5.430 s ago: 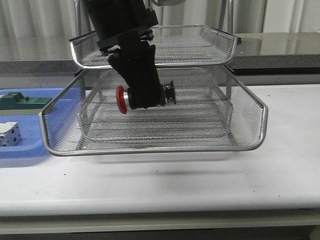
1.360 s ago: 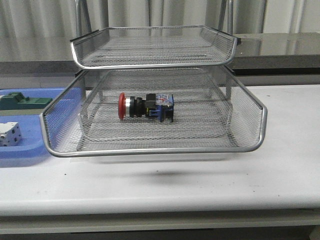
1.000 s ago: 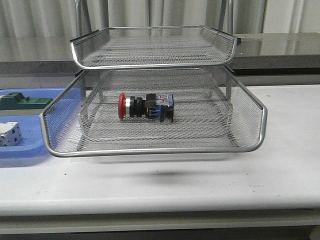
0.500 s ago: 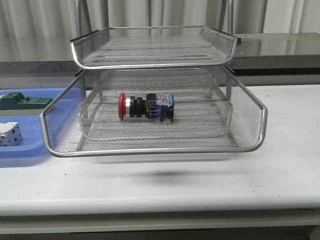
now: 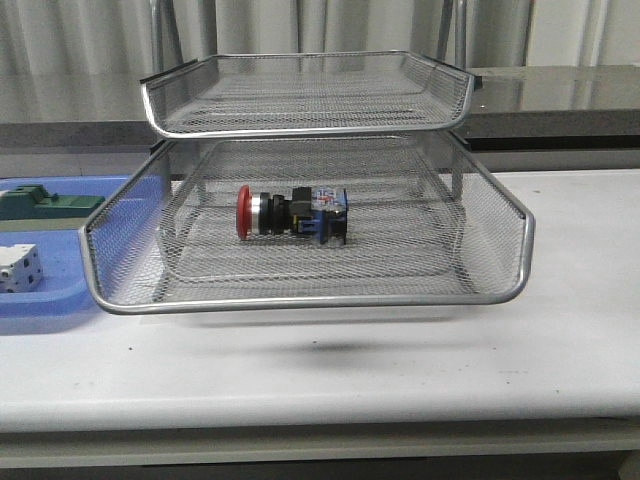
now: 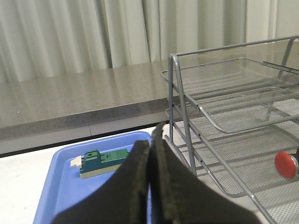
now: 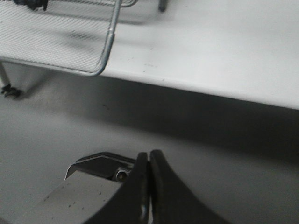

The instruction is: Place button on rack with both arms

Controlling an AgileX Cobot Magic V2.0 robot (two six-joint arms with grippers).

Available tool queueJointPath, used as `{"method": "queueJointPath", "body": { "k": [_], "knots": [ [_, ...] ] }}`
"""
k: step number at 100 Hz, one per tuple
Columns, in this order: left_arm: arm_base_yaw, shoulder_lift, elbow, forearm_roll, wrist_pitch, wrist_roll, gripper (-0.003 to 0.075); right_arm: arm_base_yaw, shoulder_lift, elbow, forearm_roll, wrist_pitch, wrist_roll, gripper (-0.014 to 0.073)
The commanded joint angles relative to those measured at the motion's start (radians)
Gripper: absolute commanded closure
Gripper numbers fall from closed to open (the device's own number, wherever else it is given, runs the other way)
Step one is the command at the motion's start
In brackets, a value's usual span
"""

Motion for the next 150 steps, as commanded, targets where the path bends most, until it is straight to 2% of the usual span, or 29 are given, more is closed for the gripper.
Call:
{"method": "queueJointPath", "body": {
  "k": [1, 27, 57, 91, 117, 150],
  "knots": [
    [0.002, 0.013, -0.027, -0.015, -0.082, -0.009, 0.0741, 0.008, 0.077, -0.032, 0.089, -0.057, -0.090, 0.0663],
    [0.002, 0.013, -0.027, -0.015, -0.082, -0.009, 0.0741, 0.133, 0.257, -0.032, 0.099, -0.153, -0.160, 0.0663],
    [0.002, 0.013, -0.027, -0.015, -0.082, -0.009, 0.0741, 0.369, 0.432, -0.032, 0.097, -0.341, -0.174, 0.0663],
    [0.002, 0.013, -0.027, -0.015, -0.082, -0.009, 0.0741, 0.570, 0.583, -0.033, -0.011, -0.548, -0.182, 0.0663],
    [0.002, 0.013, -0.027, -0.015, -0.082, -0.009, 0.0741, 0.657, 0.678, -0.036, -0.139, -0.645, -0.182, 0.0663],
    [0.002, 0.013, -0.027, -0.015, -0.082, -0.009, 0.0741, 0.670, 0.709, -0.036, -0.267, -0.756, -0.182, 0.0663]
  ]
}}
